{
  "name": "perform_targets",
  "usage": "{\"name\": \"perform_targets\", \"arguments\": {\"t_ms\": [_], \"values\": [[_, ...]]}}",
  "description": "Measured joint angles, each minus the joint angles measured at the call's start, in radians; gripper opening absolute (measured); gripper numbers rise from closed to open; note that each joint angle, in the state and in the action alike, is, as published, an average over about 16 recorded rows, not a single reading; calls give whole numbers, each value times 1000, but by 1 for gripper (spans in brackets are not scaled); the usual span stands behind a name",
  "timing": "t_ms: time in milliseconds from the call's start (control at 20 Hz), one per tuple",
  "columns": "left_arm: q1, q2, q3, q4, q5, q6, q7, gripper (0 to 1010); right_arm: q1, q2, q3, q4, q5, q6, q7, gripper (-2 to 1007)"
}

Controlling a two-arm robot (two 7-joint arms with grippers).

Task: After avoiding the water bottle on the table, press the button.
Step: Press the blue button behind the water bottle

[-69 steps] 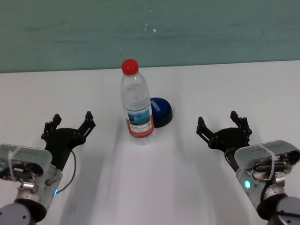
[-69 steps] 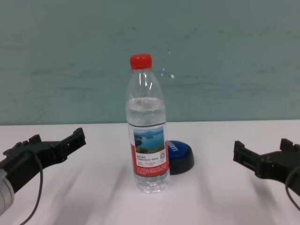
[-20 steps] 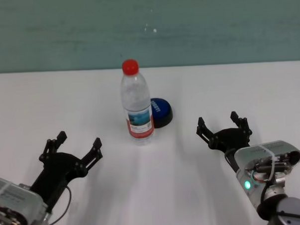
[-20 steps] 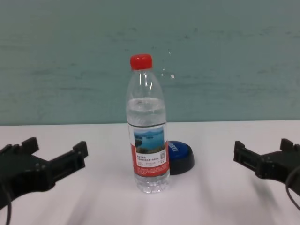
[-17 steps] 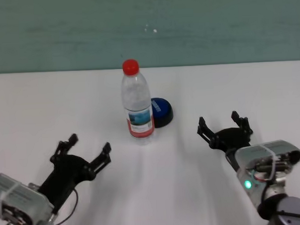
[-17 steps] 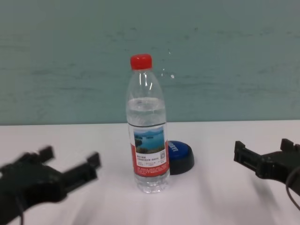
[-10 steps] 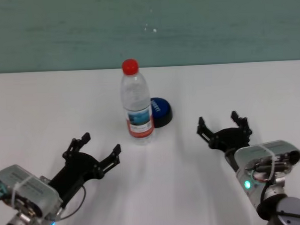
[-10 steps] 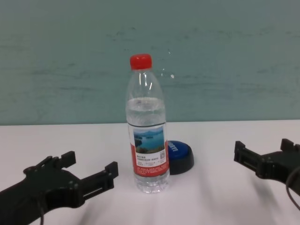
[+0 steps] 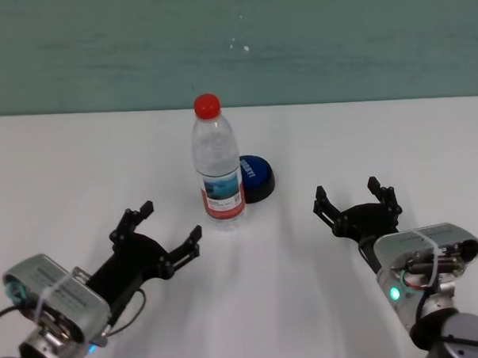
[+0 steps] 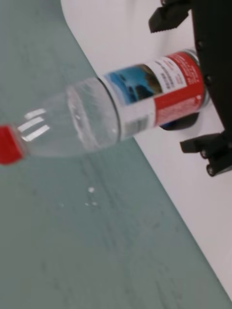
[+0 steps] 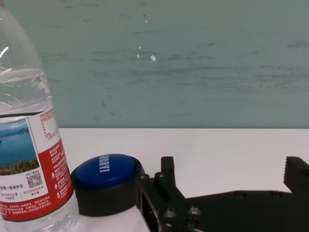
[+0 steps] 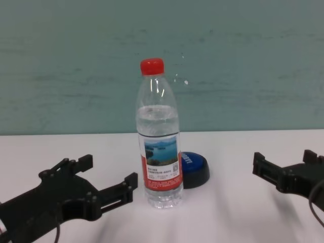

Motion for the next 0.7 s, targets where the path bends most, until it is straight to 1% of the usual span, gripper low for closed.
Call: {"name": "perform_targets", "arguments": {"t_ms": [300, 700], "values": [[1, 0, 6, -6, 18, -21, 11, 1000, 0, 0, 0, 0, 0, 0, 0, 1004], [8, -5, 1, -14, 22, -25, 21, 1000, 0, 0, 0, 0, 0, 0, 0, 1004]]}}
